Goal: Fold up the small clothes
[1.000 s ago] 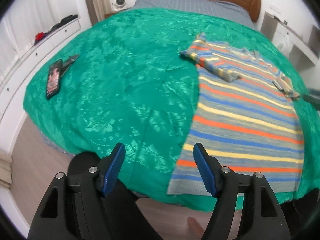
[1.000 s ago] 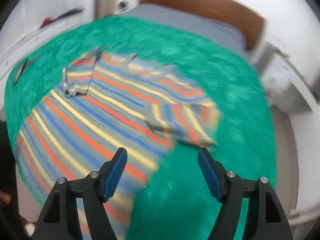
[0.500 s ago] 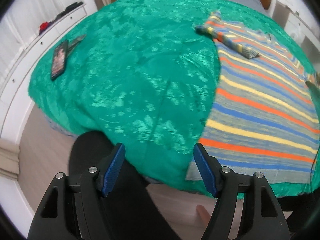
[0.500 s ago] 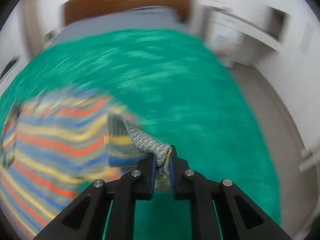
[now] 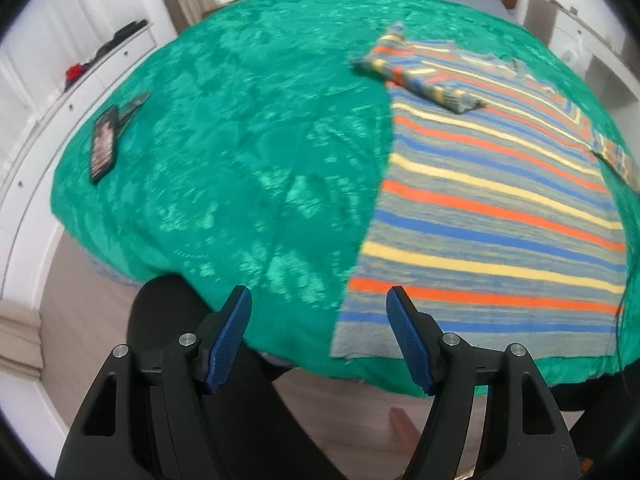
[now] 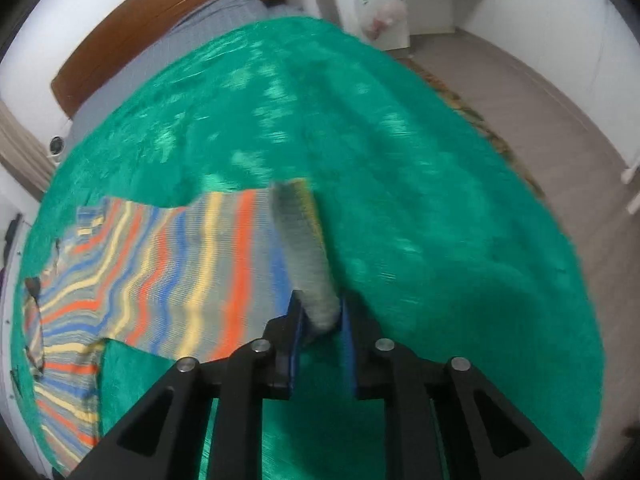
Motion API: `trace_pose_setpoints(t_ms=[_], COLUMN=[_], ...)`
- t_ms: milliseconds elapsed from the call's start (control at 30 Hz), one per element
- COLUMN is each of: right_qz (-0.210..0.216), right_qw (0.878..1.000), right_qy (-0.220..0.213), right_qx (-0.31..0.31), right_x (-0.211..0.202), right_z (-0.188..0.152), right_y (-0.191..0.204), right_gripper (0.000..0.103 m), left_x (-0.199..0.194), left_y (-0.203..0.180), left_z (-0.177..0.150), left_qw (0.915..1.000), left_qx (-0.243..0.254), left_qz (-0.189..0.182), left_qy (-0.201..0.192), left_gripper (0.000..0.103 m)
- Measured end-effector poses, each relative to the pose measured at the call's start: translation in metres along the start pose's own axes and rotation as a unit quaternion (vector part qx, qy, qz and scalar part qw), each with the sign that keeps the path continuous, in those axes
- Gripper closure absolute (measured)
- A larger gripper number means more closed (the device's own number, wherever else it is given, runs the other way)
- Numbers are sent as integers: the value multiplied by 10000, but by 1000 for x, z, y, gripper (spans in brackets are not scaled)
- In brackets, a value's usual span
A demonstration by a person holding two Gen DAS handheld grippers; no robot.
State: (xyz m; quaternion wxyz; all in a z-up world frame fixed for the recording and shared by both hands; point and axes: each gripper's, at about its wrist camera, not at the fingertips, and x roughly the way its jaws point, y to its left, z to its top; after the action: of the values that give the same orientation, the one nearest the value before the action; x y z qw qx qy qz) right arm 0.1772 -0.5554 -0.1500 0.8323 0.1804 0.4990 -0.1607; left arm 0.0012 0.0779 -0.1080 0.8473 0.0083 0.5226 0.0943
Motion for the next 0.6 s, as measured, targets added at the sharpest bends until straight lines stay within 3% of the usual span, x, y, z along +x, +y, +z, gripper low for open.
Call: trace_pose_setpoints(t_ms=[67,133,167,233,333,433,567,600], right_qz=[-281,-198,-86,352,955,647,-82,-80], right_qw=[9996,9994,9993,9983,9952,9974,9991,9988], right_qy=[-78,-252,-349,-467,-212,199,-245,-337], right_qx=[32,99,97,15,-88,-257,-343,-350], right_x=[-12,-25,-30,-35,-25,-1,-24,-34], right_z=[0,3,5,11,7,-12,-39,-47], right_y=[-13,-13,-10,5,25,33,29,30], right_gripper=[87,86,80,79,74,71,69,69], left_x=[5,11,12,10,-1,-16,-31,-32], left_y=[3,0,-2,-11,-26,-34,-43,-47], left_z=[-1,-2,-2,0,7,17,49,63], left_qw=[10000,9999,9999,9998,9990,9965,9886,9852], left_qx=[-25,4,19,95,312,596,1168,1314], left_qz=[41,49,19,-104,-329,-454,-505,-568], left_qy=[53,146,165,145,-30,-362,-799,-940], left_gripper=[31,31,31,31,25,14,12,11])
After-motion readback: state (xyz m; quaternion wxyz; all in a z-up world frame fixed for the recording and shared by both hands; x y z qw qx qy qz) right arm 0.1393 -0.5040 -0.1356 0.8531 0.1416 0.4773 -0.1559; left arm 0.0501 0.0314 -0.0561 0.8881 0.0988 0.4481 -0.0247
